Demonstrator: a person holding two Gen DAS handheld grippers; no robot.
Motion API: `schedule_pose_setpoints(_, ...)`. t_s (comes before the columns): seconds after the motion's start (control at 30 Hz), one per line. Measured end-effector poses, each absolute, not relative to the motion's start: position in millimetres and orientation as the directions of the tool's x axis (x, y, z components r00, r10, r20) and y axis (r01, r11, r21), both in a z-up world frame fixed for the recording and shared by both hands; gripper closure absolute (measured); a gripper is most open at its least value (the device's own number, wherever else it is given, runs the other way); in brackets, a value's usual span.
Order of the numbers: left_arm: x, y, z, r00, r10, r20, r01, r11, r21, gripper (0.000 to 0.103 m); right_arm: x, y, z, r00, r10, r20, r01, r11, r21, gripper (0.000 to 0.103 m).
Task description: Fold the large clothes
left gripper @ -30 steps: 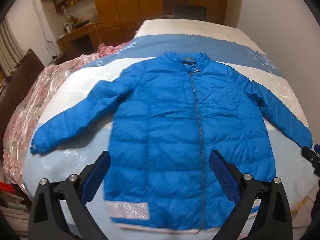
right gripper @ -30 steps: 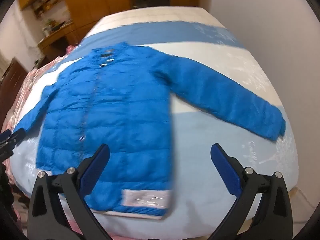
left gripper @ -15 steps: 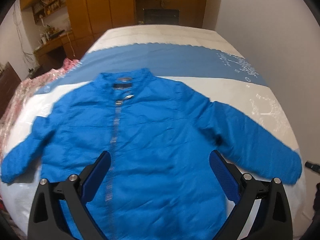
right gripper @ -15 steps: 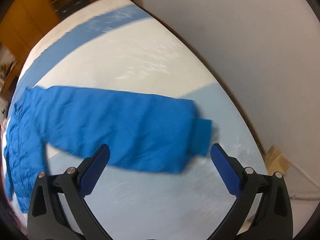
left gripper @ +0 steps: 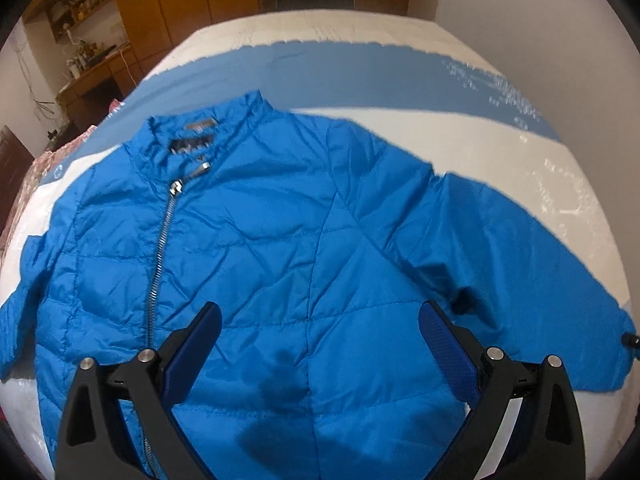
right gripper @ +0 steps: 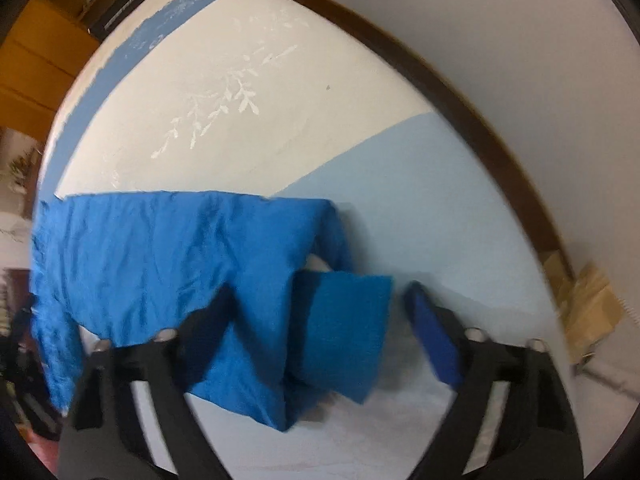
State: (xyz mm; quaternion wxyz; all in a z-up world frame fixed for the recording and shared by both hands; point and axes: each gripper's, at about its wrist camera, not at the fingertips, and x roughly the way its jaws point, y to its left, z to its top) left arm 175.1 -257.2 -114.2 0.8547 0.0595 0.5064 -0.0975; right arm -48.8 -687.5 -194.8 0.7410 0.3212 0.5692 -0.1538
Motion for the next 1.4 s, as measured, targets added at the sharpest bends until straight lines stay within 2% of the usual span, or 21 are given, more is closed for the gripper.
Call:
schedule_pose_setpoints(0.03, 176.3, -256.3, -119.3, 0.455, -0.114, -0.883, 0.234, 0.972, -0.005, 0.004, -49.3, -682.0, -191.5, 0.306, 0.152, -0.94, 0.589, 0.746, 0.312, 0.046)
schedule_pose_setpoints(0.1, 177.9, -253.8, -125.1, 0.432, -0.128, -0.893, 0.245, 0.969, -0.02, 0.004, -44.8, -674.2, -185.5, 0.325, 0.193, -0.926, 0.573, 0.738, 0.356, 0.07)
schedule_pose_setpoints(0.2, 178.3, -243.3, -122.6, 0.437, -0.145, -0.888, 0.243, 0.969, -0.039, 0.004, -42.5, -660.7, -158.6, 0.396, 0.226, -0.89, 0.527, 0.738, 0.422, 0.076)
schedule_pose_setpoints(0.33, 179.3, -218.7, -102.9, 0.461, -0.151, -0.875, 0.235, 0.971, -0.044, 0.004, -15.2, -627.5, -105.6, 0.499, 0.266, -0.825, 0.421, 0.757, 0.499, 0.077)
schedule_pose_setpoints(0.57, 191.8, -162.7, -69.0, 0.483, -0.148, -0.863, 0.184, 0.981, -0.065, 0.004, 87.7, -518.4, -48.4, 0.498, 0.342, -0.796, 0.201, 0.848, 0.49, 0.077)
schedule_pose_setpoints(0.8, 195.1, -107.4, -66.3, 0.482, -0.116, -0.868, 0.137, 0.989, -0.057, 0.004, 188.4, -405.1, -67.3, 0.4, 0.388, -0.83, 0.045, 0.897, 0.44, 0.077)
schedule_pose_setpoints(0.97, 195.5, -75.7, -76.0, 0.468, -0.098, -0.878, 0.11, 0.993, -0.053, 0.004, 217.8, -351.7, -97.8, 0.318, 0.412, -0.854, -0.003, 0.901, 0.434, 0.076)
schedule_pose_setpoints(1.0, 196.0, -72.5, -77.7, 0.465, -0.099, -0.88, 0.111, 0.992, -0.053, 0.004, 221.4, -341.7, -105.7, 0.286, 0.428, -0.858, -0.016, 0.897, 0.442, 0.073)
schedule_pose_setpoints(1.07, 197.6, -68.4, -80.9, 0.451, -0.122, -0.884, 0.123, 0.99, -0.074, 0.004, 224.3, -329.0, -114.6, 0.242, 0.49, -0.837, -0.043, 0.868, 0.496, 0.067)
schedule_pose_setpoints(1.1, 198.2, -67.9, -82.0, 0.441, -0.145, -0.886, 0.133, 0.986, -0.095, 0.004, 223.2, -326.4, -114.8, 0.231, 0.543, -0.807, -0.057, 0.836, 0.546, 0.061)
schedule_pose_setpoints(1.17, 200.0, -69.4, -83.7, 0.42, -0.196, -0.886, 0.151, 0.978, -0.145, 0.004, 215.9, -327.1, -108.6, 0.227, 0.642, -0.732, -0.088, 0.763, 0.641, 0.056)
schedule_pose_setpoints(1.4, 205.1, -117.0, -109.0, 0.294, -0.337, -0.894, 0.229, 0.933, -0.276, 0.004, 188.8, -364.1, -87.5, 0.301, 0.571, -0.764, -0.054, 0.81, 0.584, 0.056)
